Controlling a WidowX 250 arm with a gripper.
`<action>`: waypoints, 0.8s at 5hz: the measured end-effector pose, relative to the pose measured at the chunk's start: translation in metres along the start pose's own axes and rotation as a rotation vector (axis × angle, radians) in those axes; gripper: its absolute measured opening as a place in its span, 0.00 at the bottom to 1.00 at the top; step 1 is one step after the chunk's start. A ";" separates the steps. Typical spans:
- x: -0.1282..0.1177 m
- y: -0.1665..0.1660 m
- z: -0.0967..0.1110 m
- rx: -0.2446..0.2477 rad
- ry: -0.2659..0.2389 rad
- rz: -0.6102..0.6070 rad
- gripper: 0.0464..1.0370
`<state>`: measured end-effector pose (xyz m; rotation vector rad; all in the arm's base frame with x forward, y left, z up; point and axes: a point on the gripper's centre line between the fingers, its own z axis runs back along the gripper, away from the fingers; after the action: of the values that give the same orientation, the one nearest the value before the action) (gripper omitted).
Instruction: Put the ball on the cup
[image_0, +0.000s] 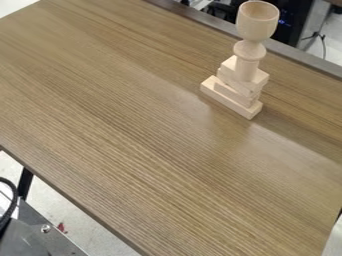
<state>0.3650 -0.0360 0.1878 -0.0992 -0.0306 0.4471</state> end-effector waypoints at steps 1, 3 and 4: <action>0.002 -0.001 -0.003 -0.002 -0.004 -0.001 0.76; 0.006 -0.003 -0.008 -0.005 -0.013 0.000 0.76; 0.005 -0.002 -0.012 -0.002 -0.010 0.011 0.77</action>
<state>0.3714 -0.0365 0.1763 -0.0990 -0.0399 0.4581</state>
